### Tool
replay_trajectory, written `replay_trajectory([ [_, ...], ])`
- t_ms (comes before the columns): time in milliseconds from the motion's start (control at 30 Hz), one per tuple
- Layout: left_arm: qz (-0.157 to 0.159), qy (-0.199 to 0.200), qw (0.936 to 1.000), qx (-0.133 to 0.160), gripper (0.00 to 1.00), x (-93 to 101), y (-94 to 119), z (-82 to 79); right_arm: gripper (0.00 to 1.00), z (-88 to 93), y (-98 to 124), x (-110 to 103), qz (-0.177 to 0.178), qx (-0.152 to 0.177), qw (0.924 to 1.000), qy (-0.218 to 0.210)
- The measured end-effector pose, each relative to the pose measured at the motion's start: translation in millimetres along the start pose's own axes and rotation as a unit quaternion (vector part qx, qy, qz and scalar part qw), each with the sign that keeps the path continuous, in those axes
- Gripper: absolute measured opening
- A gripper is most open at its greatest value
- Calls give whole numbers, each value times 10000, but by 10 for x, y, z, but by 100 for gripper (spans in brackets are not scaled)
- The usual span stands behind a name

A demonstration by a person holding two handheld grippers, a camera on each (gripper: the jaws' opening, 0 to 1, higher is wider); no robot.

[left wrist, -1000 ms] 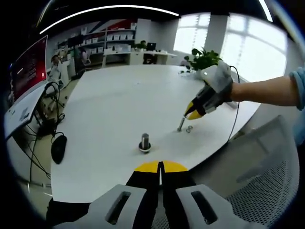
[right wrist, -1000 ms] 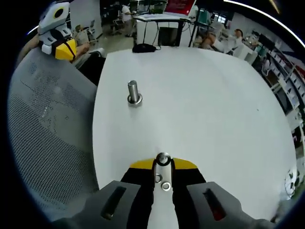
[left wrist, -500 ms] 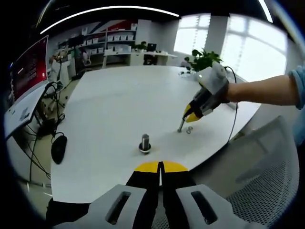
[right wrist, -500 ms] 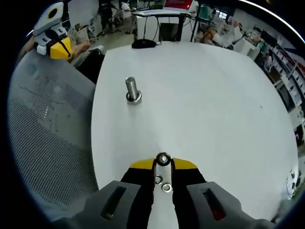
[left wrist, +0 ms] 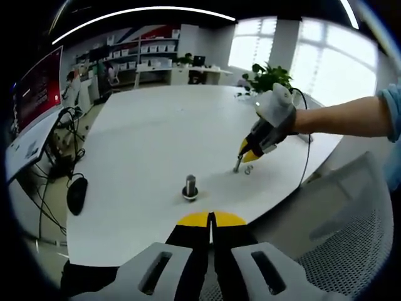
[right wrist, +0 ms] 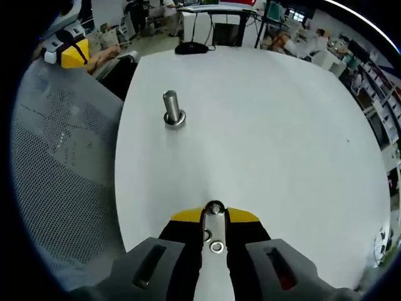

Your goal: Place the washer onto the threaded stud by aligning its center hole with the stud, sliding it down to the base, and recovering from edge contact or off-axis alignment until the washer reaches the visible bottom stop.

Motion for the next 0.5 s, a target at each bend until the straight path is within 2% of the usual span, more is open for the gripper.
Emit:
replay_trajectory([
  [333, 4, -1, 10000, -43, 0, 1, 1, 13, 13, 91, -148, -38, -95, -187, 9998, 40],
  [367, 4, 1, 10000, -50, 0, 2, 1, 14, 5, 118, -154, -43, -130, -292, 9995, 77],
  [400, 5, 0, 10000, -55, 0, 1, 0, 15, 3, 111, -182, -33, -153, -195, 9994, 260],
  [500, 7, 3, 10000, -58, 0, 0, -2, 15, 3, 171, -216, -28, -141, -338, 9993, 110],
])
Point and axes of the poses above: the point that each gripper's makers call its tool centre point, and the gripper's own axes: y roughly backward along the fingers, x roughly to its right, z roughly out of its underside, the point moved 6 cm from there along y, roughly backward along the fingers, and after that the axes turned 15 degrees about x, right-handed, at the moved point
